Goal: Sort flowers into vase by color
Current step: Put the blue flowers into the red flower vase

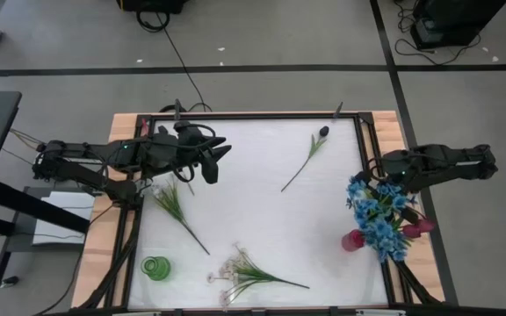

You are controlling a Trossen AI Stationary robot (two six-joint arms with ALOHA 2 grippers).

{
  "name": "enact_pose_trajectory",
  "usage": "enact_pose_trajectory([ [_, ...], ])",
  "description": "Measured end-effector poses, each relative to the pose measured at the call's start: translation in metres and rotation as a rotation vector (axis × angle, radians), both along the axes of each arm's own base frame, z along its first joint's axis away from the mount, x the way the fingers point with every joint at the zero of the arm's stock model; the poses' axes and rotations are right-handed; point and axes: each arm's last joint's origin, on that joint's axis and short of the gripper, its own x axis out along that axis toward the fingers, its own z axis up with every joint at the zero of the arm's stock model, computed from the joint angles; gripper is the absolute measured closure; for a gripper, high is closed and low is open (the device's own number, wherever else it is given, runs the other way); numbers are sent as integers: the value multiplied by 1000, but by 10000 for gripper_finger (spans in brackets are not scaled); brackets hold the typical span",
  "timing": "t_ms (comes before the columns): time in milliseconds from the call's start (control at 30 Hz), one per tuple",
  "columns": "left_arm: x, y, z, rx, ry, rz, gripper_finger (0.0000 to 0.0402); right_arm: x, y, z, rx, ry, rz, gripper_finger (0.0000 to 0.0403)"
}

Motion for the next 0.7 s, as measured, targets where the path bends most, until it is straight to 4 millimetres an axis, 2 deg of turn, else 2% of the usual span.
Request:
enact_pose_trajectory([
  [167, 0, 0, 0, 11, 6, -3, 246, 4, -1, 4, 100, 93, -160, 391],
  [267, 0, 0, 0, 41, 21, -9, 246, 8, -2, 7, 113, 69, -257, 391],
  [400, 0, 3, 0, 80, 42, -7, 246, 10, -4, 9, 47, -8, -323, 391],
  [700, 0, 4, 0, 160, 84, -22, 246, 10, -2, 8, -15, -59, -230, 391],
])
